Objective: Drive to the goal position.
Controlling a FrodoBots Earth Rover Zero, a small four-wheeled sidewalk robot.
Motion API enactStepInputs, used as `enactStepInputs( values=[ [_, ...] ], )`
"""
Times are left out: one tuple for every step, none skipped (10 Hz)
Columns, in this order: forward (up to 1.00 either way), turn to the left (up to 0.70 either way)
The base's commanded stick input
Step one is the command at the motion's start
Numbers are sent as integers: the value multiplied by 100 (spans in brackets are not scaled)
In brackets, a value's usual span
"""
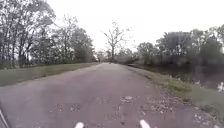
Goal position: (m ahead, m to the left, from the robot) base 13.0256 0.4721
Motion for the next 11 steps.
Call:
enactStepInputs(
  values=[
    [70, 0],
    [70, 0],
    [70, 0],
    [70, 0],
    [70, 0],
    [70, 0],
    [70, 0],
    [70, 0],
    [70, 0],
    [70, 0],
    [70, 0]
  ],
)
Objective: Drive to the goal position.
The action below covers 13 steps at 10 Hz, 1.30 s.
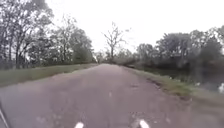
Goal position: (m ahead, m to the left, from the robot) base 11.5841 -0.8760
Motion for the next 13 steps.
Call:
enactStepInputs(
  values=[
    [70, 0],
    [70, 0],
    [70, 0],
    [70, 0],
    [70, 0],
    [70, 0],
    [70, 0],
    [70, 0],
    [70, 0],
    [70, 0],
    [70, 0],
    [70, 0],
    [70, 0]
  ],
)
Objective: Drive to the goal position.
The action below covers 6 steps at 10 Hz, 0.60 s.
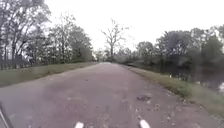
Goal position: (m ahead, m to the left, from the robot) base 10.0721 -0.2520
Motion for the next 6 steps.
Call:
enactStepInputs(
  values=[
    [70, 0],
    [70, 0],
    [70, 0],
    [70, 0],
    [70, 0],
    [70, 0]
  ],
)
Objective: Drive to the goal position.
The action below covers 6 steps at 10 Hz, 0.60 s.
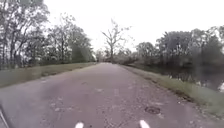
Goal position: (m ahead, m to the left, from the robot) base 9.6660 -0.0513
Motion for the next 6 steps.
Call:
enactStepInputs(
  values=[
    [70, 0],
    [70, 0],
    [70, 0],
    [70, 0],
    [70, 0],
    [70, 0]
  ],
)
